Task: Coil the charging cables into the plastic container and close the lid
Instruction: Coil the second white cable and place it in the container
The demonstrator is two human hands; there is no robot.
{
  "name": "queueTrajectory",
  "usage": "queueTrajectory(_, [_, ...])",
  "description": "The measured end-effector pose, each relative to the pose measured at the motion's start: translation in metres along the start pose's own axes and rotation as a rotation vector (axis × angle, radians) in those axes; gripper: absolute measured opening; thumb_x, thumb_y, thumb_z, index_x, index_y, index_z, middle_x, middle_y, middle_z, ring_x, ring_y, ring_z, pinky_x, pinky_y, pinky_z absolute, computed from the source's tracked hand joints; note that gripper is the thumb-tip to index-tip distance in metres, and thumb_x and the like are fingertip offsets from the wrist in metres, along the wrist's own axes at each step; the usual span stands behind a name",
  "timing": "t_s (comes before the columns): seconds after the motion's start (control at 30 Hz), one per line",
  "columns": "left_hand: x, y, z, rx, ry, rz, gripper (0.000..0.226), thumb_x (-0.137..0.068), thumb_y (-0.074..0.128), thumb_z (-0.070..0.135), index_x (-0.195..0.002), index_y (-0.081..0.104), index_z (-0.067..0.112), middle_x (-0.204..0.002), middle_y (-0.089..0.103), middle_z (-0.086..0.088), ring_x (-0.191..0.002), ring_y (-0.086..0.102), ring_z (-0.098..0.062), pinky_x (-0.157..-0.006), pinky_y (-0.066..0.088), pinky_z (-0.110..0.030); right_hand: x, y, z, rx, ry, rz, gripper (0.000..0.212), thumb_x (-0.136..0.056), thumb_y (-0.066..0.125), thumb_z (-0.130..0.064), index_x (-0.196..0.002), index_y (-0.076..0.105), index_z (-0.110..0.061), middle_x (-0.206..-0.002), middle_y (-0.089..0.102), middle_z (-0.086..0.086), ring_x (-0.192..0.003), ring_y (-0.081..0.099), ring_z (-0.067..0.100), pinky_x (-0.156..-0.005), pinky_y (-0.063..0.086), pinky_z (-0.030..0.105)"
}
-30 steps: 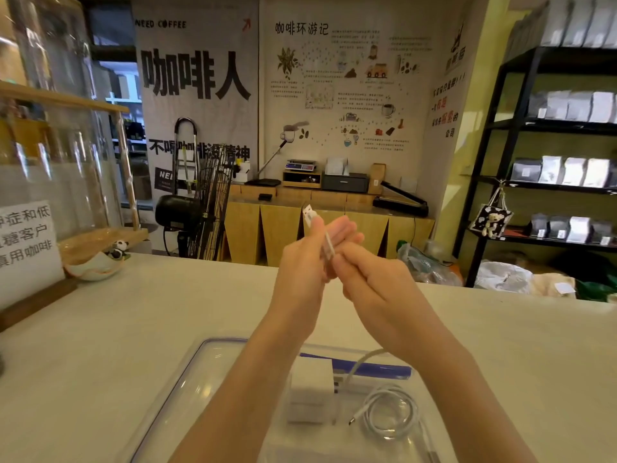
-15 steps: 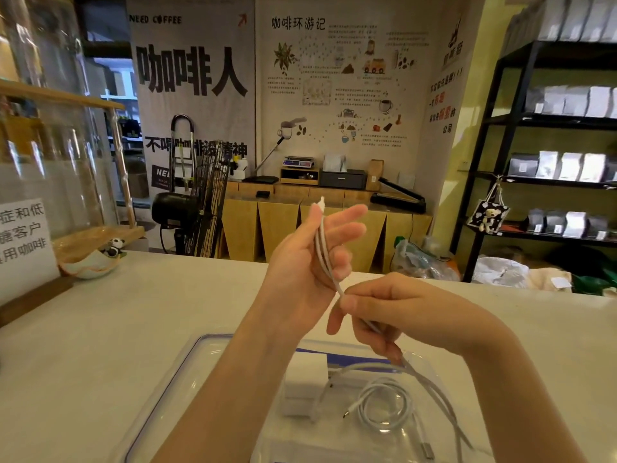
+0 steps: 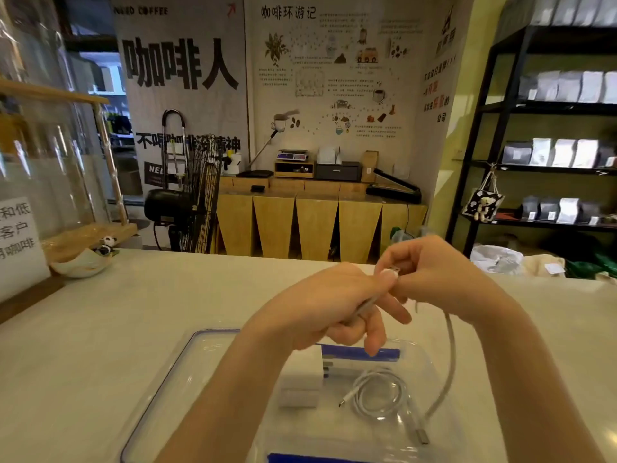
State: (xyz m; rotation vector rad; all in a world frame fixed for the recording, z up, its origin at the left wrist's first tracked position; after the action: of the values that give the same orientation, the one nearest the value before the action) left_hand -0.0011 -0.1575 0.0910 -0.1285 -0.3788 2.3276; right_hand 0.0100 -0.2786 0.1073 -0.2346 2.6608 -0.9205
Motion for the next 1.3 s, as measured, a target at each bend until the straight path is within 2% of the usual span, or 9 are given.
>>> queueTrajectory(0.2, [-0.015, -0.009, -0.011, -0.144, -0.037, 0.280, 0.048, -0.095, 0.026, 0.042, -0.115, 0.057, 0.011, -0.049, 0.058, 0.001, -0.026, 0.036, -0.003, -0.036, 0.032, -0.011, 0.006, -0.009, -0.012, -0.116, 0.021, 0.173, 0.005, -0.077, 0.067, -0.009, -0.080, 0.068, -0.013, -0.055, 0.067, 0.000, -0.035, 0.046, 0.001, -0.037, 0.036, 0.010])
queueTrajectory(0.3, [-0.019, -0.013, -0.016, -0.112, 0.043, 0.411, 0.047, -0.096, 0.024, 0.040, -0.117, 0.056, 0.013, -0.054, 0.061, 0.001, -0.032, 0.040, -0.003, -0.043, 0.036, -0.014, 0.007, -0.006, -0.019, -0.162, 0.033, 0.243, 0.011, -0.078, 0.066, -0.014, -0.089, 0.069, -0.015, -0.054, 0.067, -0.002, -0.035, 0.044, 0.003, -0.036, 0.035, 0.012])
queueTrajectory(0.47, [-0.018, -0.026, -0.018, 0.120, 0.220, 0.624, 0.050, -0.097, 0.024, 0.037, -0.071, 0.061, 0.017, -0.045, 0.059, 0.008, -0.044, 0.053, 0.001, -0.049, 0.042, -0.008, 0.007, 0.020, -0.034, -0.160, -0.023, 0.230, 0.015, -0.087, 0.055, -0.018, -0.097, 0.065, -0.014, -0.057, 0.066, -0.001, -0.031, 0.045, 0.000, -0.035, 0.033, 0.007])
queueTrajectory(0.53, [-0.017, -0.029, -0.021, 0.225, 0.209, 0.634, 0.047, -0.096, 0.024, 0.040, -0.091, 0.064, 0.016, -0.067, 0.067, 0.003, -0.065, 0.060, -0.001, -0.061, 0.044, -0.012, 0.003, 0.033, -0.037, 0.013, -0.045, 0.241, 0.019, -0.090, 0.049, -0.024, -0.087, 0.066, -0.015, -0.062, 0.066, -0.001, -0.034, 0.048, -0.003, -0.038, 0.035, 0.006])
queueTrajectory(0.63, [-0.013, -0.036, -0.022, 0.417, 0.224, 0.616, 0.047, -0.096, 0.024, 0.041, -0.113, 0.058, 0.014, -0.087, 0.073, -0.002, -0.078, 0.068, -0.007, -0.063, 0.050, -0.021, 0.000, 0.053, -0.040, 0.218, -0.026, 0.133, 0.028, -0.094, 0.040, -0.032, -0.079, 0.060, -0.019, -0.058, 0.063, -0.005, -0.037, 0.049, -0.007, -0.045, 0.035, 0.009])
queueTrajectory(0.83, [-0.001, -0.046, -0.008, 1.008, 0.374, 0.377, 0.050, -0.096, 0.029, 0.037, -0.119, 0.052, -0.002, -0.044, 0.059, 0.005, -0.035, 0.053, -0.002, -0.037, 0.043, -0.010, 0.004, 0.059, -0.042, 0.187, -0.032, -0.167, 0.032, -0.094, 0.037, -0.037, -0.082, 0.060, -0.017, -0.061, 0.063, -0.001, -0.029, 0.046, 0.003, -0.038, 0.037, 0.010])
queueTrajectory(0.93, [0.012, -0.049, 0.003, 1.181, 0.429, 0.147, 0.052, -0.097, 0.030, 0.032, -0.129, 0.037, -0.007, -0.044, 0.056, -0.001, -0.029, 0.044, -0.006, -0.033, 0.032, -0.012, 0.011, 0.047, -0.036, 0.067, 0.013, -0.300, 0.038, -0.084, 0.048, -0.045, -0.079, 0.067, -0.013, -0.050, 0.061, -0.001, -0.028, 0.038, 0.005, -0.033, 0.034, 0.013])
queueTrajectory(1.13, [0.035, -0.059, 0.015, 1.094, 0.406, -0.300, 0.048, -0.099, 0.025, 0.025, -0.131, 0.030, -0.012, -0.059, 0.063, -0.019, -0.030, 0.027, -0.007, -0.037, 0.016, -0.021, 0.008, 0.016, -0.009, -0.036, -0.002, -0.263, 0.033, -0.070, 0.059, -0.042, -0.053, 0.063, -0.014, -0.033, 0.045, -0.006, -0.029, 0.033, 0.006, -0.038, 0.033, 0.012])
queueTrajectory(1.3, [0.030, -0.045, 0.016, 0.513, 0.352, -0.044, 0.044, -0.089, 0.039, 0.034, -0.104, 0.064, 0.001, -0.041, 0.053, 0.005, -0.027, 0.033, 0.000, -0.034, 0.030, -0.012, -0.008, 0.012, 0.010, -0.122, 0.000, 0.001, 0.030, -0.066, 0.066, -0.040, -0.044, 0.057, -0.020, -0.035, 0.044, -0.007, -0.033, 0.034, 0.005, -0.040, 0.033, 0.014])
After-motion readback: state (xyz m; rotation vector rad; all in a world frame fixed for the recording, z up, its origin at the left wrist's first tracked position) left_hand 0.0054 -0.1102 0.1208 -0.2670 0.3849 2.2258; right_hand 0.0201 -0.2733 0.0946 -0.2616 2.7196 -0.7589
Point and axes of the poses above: each hand's wrist, its own x-axis away from the middle knuckle, its own y-axis out of the palm, z = x × y, the point moved 4 cm from there along -x, towards the middle knuckle
